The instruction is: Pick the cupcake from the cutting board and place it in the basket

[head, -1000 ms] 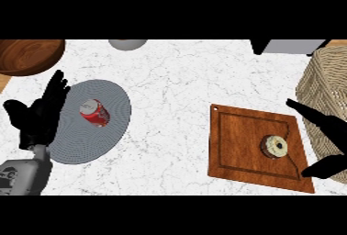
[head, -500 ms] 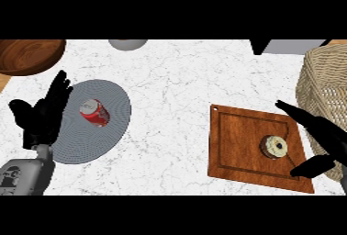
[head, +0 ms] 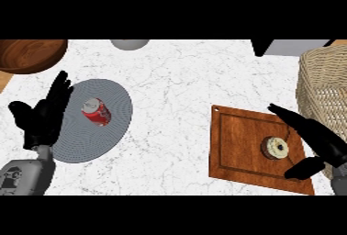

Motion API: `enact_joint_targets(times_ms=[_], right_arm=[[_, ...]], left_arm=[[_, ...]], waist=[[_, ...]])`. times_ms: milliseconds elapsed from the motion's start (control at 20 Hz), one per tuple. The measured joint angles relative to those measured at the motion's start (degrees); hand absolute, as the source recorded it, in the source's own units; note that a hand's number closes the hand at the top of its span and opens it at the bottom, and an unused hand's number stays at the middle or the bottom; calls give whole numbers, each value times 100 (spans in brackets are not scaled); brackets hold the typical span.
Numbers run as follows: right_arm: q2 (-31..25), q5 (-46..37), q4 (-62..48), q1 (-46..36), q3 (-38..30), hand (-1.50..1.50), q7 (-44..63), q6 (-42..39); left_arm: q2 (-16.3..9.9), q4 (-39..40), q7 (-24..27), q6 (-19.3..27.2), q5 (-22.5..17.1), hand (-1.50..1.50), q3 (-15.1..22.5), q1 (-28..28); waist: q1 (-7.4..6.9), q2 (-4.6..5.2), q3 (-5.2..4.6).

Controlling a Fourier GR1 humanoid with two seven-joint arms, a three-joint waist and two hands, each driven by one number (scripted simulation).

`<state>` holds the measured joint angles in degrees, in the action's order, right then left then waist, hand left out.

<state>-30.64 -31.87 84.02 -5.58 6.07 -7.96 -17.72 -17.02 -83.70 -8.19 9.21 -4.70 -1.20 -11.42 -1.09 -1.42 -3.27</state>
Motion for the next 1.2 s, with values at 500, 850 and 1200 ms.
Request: enact_joint_targets(times_ms=[500, 850, 1200], right_arm=[[16, -317, -14, 30, 491, 150, -363, -213], [240, -352, -6, 135, 640, 150, -490, -152], [-121, -1340, 195, 1230, 1277, 150, -1040, 570]], left_arm=[[-20, 22, 17, -66, -15, 0, -38, -21], [-2, 39, -9, -29, 21, 0, -49, -57], [-10, 3, -33, 48, 33, 0, -133, 68]], waist=[[-41, 9, 5], [-14, 3, 15], [178, -29, 98]])
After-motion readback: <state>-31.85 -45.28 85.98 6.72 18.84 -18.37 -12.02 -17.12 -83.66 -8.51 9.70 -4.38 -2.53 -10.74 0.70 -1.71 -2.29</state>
